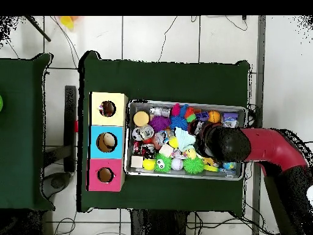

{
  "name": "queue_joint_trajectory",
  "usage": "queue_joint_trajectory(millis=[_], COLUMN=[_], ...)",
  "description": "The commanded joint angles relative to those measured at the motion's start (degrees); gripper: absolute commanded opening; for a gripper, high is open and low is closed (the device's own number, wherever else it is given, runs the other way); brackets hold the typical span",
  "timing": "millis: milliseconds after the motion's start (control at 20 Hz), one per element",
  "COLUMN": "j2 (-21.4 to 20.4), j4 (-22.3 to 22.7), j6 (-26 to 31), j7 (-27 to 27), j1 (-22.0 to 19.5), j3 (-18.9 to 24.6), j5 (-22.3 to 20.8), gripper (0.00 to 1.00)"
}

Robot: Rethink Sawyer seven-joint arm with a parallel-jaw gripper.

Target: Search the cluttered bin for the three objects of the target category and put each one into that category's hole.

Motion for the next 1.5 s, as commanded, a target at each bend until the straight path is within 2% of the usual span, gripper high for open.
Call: queue_joint_trajectory(millis=[50,550,950,1500], j2=[2.0,4.4,5.0,7.3], j4=[3.8,3.4,1.2,-1.0], j6=[-1.8,-0.3,3.9,5.0], j7=[-13.1,-15.6,-19.9,-20.5], j1=[-1.6,-4.5,-7.6,-8.5], j3=[3.5,4.8,7.4,8.3], j5=[-3.6,-4.1,-3.7,-4.7], gripper=[1.00,1.00,1.00,1.00])
